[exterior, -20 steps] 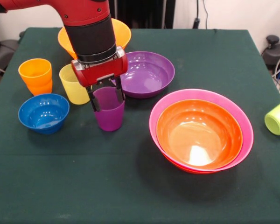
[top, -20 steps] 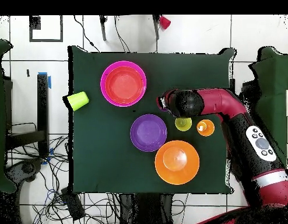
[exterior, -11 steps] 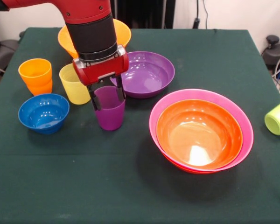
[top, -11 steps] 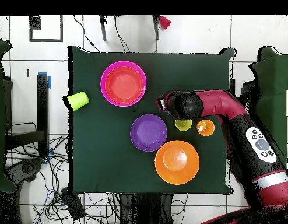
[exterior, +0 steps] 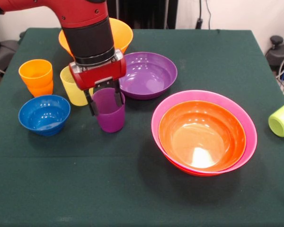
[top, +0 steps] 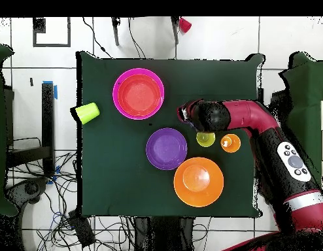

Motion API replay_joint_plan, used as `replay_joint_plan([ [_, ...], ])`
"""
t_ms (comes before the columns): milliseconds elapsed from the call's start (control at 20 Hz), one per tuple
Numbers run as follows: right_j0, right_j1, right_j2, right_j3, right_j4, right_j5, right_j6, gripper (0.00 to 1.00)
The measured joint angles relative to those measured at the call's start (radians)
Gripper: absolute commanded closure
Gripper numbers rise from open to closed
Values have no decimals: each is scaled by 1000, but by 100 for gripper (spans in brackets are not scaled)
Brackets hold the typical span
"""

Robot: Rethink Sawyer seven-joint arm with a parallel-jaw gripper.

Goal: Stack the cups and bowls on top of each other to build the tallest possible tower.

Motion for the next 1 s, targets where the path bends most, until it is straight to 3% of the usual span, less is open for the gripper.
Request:
replay_joint_plan([
  [500,-2,46,1,-49,-1,33,-19,0],
  [1000,-9,58,-1,-49,-7,33,-104,0],
])
